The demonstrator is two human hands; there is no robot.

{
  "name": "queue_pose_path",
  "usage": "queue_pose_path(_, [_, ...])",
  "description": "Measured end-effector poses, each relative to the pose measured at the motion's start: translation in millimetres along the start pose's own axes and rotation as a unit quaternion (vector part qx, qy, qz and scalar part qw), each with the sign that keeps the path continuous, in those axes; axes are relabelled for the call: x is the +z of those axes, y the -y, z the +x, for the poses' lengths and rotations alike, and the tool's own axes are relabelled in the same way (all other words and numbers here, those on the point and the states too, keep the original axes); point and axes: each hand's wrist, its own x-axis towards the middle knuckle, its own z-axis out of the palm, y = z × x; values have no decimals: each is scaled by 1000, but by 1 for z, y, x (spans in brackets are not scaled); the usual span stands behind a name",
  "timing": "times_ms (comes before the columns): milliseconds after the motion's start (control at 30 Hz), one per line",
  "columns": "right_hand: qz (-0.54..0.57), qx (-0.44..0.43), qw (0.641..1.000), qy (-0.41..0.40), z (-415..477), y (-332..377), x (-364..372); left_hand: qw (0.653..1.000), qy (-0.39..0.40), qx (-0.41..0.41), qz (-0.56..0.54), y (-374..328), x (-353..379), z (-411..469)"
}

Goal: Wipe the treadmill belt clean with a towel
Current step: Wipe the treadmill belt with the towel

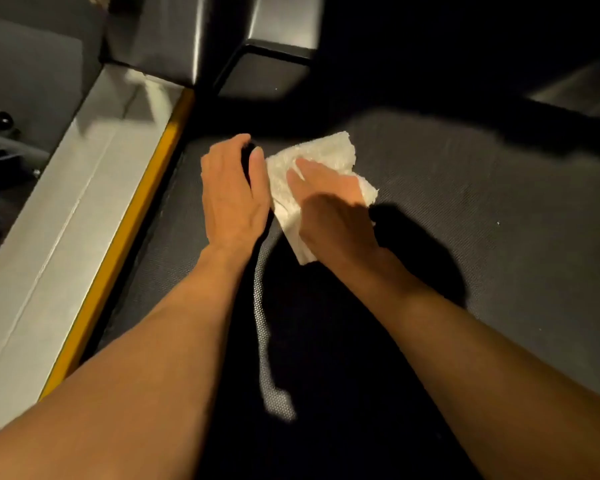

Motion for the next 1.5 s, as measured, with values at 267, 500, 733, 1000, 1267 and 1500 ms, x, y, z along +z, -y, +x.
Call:
queue_pose_path(267, [30, -16, 999, 25, 19, 15, 10, 997, 7, -52, -54, 1, 4, 2])
queue_pose_path(500, [-16, -6, 999, 31, 58, 34, 0, 996, 4, -56, -66, 4, 1, 4])
queue_pose_path(733, [-2, -30, 993, 110, 54, 54, -5, 987, -37, 1, 159, 23, -27, 12])
queue_pose_path(1000, [30, -83, 993, 83, 44, 82, 14, 980, 33, 55, 187, 42, -53, 7])
queue_pose_path(1267, [17, -37, 998, 38, 44, 91, 15, 985, 49, 38, 163, 47, -57, 3])
queue_pose_path(1500, [52, -12, 998, -30, 28, 89, 16, 993, 17, 7, 117, 41, -55, -4])
